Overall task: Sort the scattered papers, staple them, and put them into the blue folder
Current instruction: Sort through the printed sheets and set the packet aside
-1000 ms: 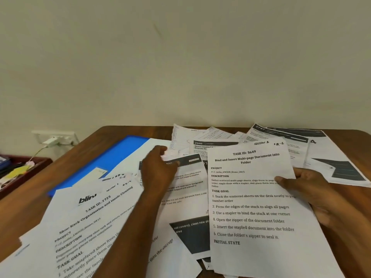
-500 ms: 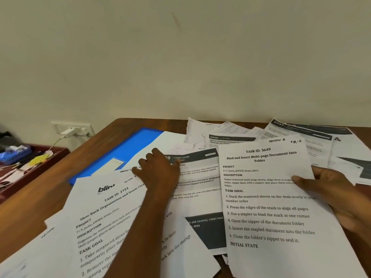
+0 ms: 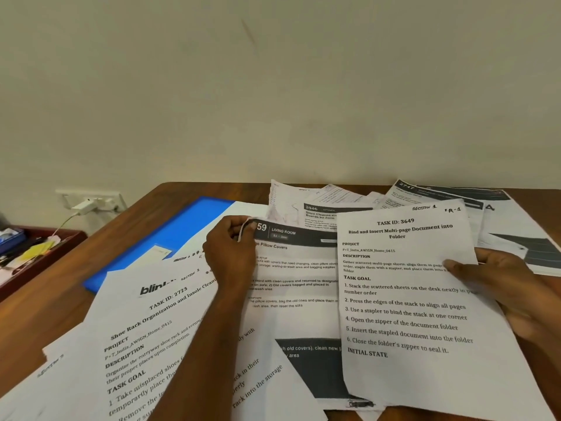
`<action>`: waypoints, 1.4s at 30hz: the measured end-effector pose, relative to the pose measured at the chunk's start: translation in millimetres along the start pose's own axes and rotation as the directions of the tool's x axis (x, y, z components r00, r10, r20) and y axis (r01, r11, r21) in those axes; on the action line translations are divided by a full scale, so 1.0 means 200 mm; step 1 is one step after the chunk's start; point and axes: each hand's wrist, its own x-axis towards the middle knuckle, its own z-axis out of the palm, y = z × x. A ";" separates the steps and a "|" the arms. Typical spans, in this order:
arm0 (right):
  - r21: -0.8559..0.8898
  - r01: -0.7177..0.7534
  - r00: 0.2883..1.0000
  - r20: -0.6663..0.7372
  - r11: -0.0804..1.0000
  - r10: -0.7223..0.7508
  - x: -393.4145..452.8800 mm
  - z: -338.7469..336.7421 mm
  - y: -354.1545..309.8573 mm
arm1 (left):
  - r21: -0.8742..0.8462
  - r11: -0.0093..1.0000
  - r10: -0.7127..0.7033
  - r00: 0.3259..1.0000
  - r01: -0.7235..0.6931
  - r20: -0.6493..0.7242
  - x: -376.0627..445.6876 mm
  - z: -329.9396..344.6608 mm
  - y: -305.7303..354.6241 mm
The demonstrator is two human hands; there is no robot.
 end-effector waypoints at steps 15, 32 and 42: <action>0.004 -0.051 0.998 -0.029 0.999 0.051 -0.08 -0.12 -0.06 | -0.194 0.967 -0.168 0.986 0.164 -0.004 -0.09 0.21 0.02; -0.068 -0.157 0.982 0.095 0.985 0.163 -0.07 -0.13 0.00 | -0.279 0.948 -0.165 0.986 0.155 -0.014 -0.14 0.23 -0.02; -0.015 -0.150 0.980 0.133 0.989 0.150 -0.08 -0.06 0.01 | -0.242 0.966 -0.110 0.993 0.097 -0.040 -0.13 0.24 -0.05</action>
